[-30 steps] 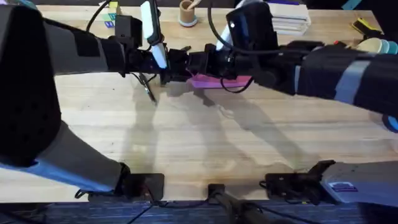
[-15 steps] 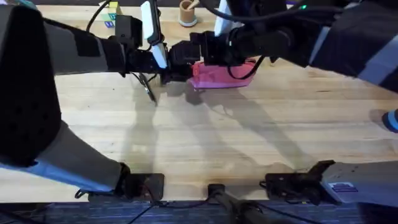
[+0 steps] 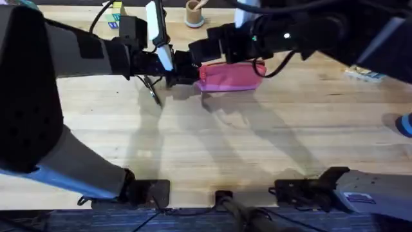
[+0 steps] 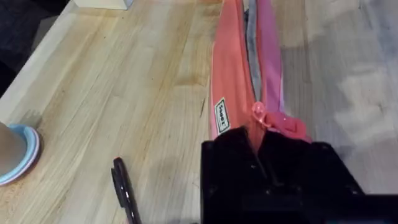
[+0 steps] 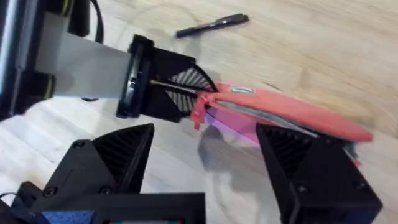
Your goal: Unzip the bag, pick up the pens from the table one at a time and place them inside, then zip the bag closed.
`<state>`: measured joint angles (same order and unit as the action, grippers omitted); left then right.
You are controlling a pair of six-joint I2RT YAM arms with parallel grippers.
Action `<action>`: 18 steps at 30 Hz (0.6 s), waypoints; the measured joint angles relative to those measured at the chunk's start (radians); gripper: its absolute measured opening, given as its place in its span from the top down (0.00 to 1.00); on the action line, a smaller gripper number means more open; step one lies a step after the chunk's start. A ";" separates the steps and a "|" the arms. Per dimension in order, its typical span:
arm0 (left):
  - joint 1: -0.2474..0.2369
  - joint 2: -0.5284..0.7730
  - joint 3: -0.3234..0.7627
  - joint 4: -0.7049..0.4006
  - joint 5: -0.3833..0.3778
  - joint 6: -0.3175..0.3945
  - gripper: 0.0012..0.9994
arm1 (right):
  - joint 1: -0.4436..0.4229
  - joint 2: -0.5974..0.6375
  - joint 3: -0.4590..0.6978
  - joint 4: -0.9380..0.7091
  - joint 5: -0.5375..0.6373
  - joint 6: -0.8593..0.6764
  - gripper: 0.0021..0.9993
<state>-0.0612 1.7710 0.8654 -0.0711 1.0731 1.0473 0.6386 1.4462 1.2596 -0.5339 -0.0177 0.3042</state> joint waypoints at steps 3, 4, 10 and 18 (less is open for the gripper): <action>0.000 0.000 0.000 0.000 0.000 0.000 0.95 | -0.017 -0.018 0.008 -0.053 0.003 -0.017 0.00; 0.000 0.000 0.000 0.000 0.000 0.000 0.93 | -0.024 -0.020 0.013 -0.075 0.003 -0.020 0.00; 0.000 0.000 0.000 0.002 0.005 0.000 0.24 | -0.055 -0.020 0.038 -0.147 0.004 -0.032 0.00; 0.000 0.000 0.000 0.008 0.007 -0.003 0.01 | -0.060 -0.020 0.039 -0.148 0.006 -0.067 0.00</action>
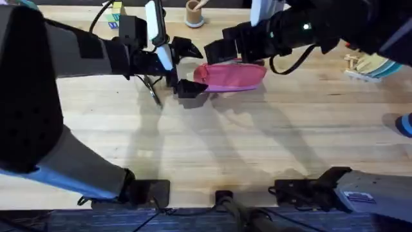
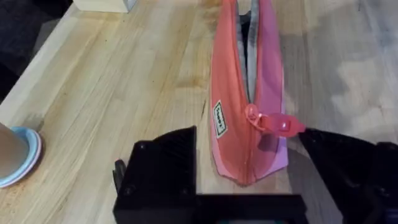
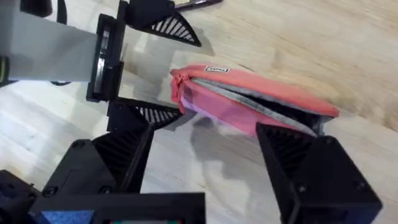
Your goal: Unzip the bag, pick up the pens from the table one at a time and place them inside, then zip the bag closed.
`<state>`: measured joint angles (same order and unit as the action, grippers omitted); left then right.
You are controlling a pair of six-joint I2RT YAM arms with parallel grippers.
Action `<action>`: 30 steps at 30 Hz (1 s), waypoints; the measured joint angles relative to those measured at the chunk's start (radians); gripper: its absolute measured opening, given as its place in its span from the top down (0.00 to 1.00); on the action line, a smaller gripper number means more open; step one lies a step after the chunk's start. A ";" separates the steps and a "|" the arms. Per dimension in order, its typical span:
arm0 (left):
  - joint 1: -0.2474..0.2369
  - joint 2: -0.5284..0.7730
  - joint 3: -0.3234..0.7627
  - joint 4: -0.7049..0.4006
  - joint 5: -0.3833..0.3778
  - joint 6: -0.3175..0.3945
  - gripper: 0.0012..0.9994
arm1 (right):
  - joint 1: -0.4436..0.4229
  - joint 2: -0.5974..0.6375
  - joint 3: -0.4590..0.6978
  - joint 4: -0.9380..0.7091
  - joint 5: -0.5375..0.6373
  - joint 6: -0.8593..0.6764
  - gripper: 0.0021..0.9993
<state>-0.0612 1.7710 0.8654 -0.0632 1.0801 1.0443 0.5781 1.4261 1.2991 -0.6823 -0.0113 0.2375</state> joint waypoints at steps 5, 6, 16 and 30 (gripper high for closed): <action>0.000 0.000 0.000 -0.001 0.000 0.000 0.01 | 0.000 0.000 0.000 -0.006 0.000 -0.015 0.00; 0.000 -0.001 0.000 -0.002 0.000 -0.001 0.01 | 0.000 0.000 0.000 -0.009 0.000 -0.022 0.00; 0.001 -0.180 0.000 -0.017 -0.070 -0.241 0.01 | 0.000 0.000 0.090 -0.148 0.000 -0.124 0.00; 0.045 -0.536 0.000 -0.474 -0.213 -0.340 0.01 | -0.065 0.000 0.242 -0.242 0.000 -0.294 0.00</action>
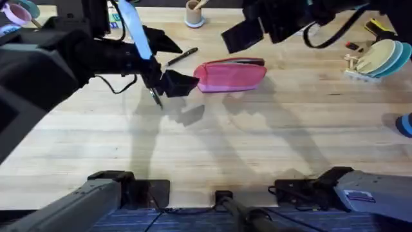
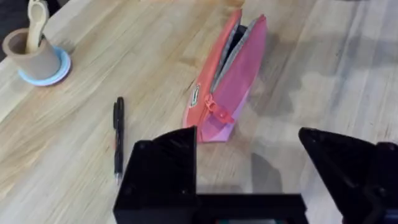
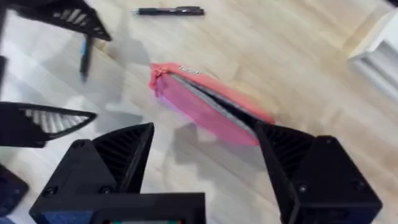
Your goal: Unzip the bag, pick up the pens from the table one at a time and place them inside, then zip the bag closed.
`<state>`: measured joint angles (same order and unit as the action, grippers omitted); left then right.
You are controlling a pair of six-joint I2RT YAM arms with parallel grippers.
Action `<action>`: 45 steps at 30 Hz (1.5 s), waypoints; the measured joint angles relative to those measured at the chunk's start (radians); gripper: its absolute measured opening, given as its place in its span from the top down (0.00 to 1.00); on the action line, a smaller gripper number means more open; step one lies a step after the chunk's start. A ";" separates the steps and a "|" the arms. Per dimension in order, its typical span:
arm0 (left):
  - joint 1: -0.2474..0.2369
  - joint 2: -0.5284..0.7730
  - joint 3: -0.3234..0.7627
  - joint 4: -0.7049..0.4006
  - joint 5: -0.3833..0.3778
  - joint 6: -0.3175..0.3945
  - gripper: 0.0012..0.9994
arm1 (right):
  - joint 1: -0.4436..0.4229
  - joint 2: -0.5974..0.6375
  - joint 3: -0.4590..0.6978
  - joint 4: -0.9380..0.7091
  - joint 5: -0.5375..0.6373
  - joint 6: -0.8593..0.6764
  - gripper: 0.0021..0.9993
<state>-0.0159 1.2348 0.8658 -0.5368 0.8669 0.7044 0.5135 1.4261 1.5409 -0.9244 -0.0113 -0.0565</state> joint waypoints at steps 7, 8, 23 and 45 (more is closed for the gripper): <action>0.000 -0.073 0.000 -0.044 -0.064 -0.002 0.01 | -0.013 0.000 0.007 -0.002 0.004 -0.161 0.00; 0.000 -0.078 0.000 -0.044 -0.072 -0.002 0.01 | -0.013 0.000 0.007 -0.001 0.005 -0.196 0.00; 0.000 -0.082 0.000 -0.044 -0.103 -0.002 0.01 | -0.013 0.000 0.007 0.004 0.012 -0.658 0.00; 0.000 -0.082 0.000 -0.044 -0.105 -0.002 0.01 | -0.013 0.009 0.008 0.003 0.061 -0.737 0.97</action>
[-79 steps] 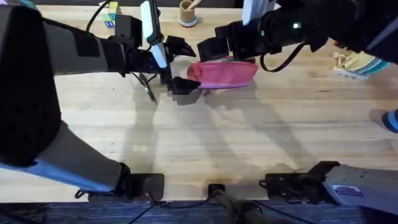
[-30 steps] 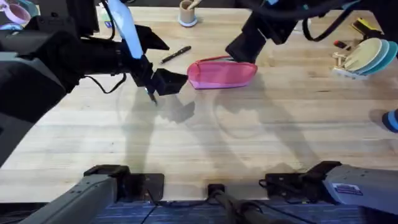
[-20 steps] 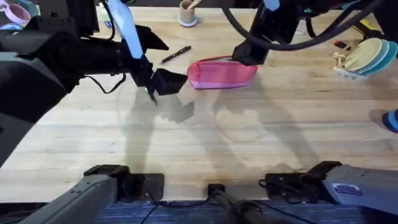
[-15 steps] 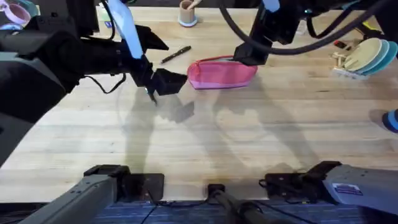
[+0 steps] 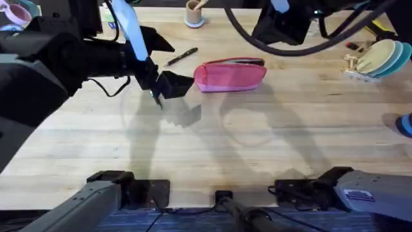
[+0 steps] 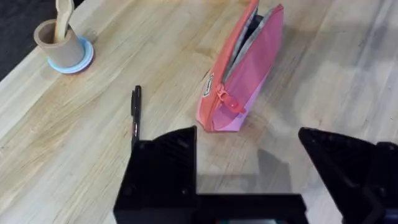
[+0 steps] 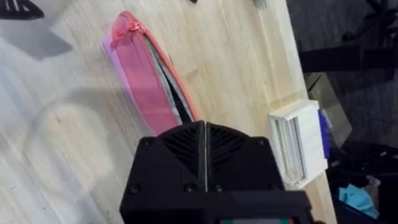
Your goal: Unzip the bag, pick up the pens from the table one at a time and place them inside, then zip the bag closed.
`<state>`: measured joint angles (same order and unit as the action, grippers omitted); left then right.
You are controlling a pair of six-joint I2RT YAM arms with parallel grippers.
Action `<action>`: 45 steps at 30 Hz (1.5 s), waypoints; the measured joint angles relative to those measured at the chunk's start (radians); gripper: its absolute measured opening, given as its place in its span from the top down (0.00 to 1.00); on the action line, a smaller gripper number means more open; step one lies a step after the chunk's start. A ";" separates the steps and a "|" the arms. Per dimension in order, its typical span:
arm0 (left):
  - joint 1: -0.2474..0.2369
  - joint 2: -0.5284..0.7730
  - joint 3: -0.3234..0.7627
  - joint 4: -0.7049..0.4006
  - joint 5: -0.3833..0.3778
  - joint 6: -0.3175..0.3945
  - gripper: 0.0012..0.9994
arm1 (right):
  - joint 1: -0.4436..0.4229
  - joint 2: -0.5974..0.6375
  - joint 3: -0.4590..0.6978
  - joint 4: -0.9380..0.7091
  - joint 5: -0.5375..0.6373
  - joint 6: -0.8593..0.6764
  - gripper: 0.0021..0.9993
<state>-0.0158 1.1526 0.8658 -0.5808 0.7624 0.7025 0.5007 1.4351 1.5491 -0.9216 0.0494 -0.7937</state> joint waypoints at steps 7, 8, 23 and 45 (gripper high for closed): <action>0.000 0.000 0.000 0.000 0.000 0.000 0.01 | -0.006 0.057 0.003 -0.022 -0.008 0.013 0.97; 0.000 0.000 0.000 0.000 0.000 0.000 0.01 | -0.011 0.063 0.003 -0.024 -0.013 0.017 0.97; 0.000 0.000 0.000 0.000 0.000 0.000 0.01 | -0.154 0.117 0.003 -0.057 -0.172 0.103 0.97; 0.000 0.000 0.000 0.000 0.000 0.000 0.01 | -0.155 0.259 0.004 -0.093 -0.208 -0.179 0.97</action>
<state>-0.0158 1.1526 0.8658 -0.5804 0.7624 0.7025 0.3454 1.6944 1.5532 -1.0149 -0.1585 -0.9722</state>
